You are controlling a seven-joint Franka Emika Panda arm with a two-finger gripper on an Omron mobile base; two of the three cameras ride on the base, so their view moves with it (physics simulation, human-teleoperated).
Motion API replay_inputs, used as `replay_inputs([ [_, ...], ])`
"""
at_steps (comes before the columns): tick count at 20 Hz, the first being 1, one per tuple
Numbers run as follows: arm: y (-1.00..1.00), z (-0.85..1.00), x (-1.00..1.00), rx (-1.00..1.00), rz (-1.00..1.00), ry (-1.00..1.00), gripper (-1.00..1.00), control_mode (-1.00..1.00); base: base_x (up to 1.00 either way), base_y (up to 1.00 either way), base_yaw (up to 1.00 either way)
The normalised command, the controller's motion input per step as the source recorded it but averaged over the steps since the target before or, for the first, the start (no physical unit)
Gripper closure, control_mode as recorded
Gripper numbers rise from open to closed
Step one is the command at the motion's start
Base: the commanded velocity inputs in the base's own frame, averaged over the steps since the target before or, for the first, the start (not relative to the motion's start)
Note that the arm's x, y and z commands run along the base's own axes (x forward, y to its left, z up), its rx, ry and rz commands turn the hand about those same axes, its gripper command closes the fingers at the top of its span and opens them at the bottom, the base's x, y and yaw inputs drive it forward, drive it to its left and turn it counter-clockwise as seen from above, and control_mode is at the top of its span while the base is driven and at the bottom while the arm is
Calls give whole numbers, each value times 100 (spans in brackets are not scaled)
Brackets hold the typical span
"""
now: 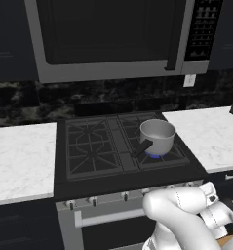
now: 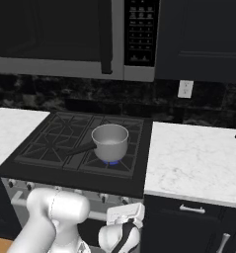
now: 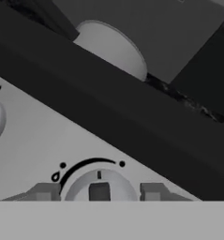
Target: Turn off the front right burner of the stove.
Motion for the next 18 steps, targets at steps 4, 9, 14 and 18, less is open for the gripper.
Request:
replay_inputs([
  [4, -53, 0, -6, 48, -18, 0, 100, -100, 0, 0, 0],
  [9, -65, 7, -5, 51, -20, 0, 100, -100, 0, 0, 0],
  [14, -74, 14, -3, 52, -19, 0, 100, -100, 0, 0, 0],
  [18, -20, 6, -11, 16, -4, -3, 100, -100, 0, 0, 0],
])
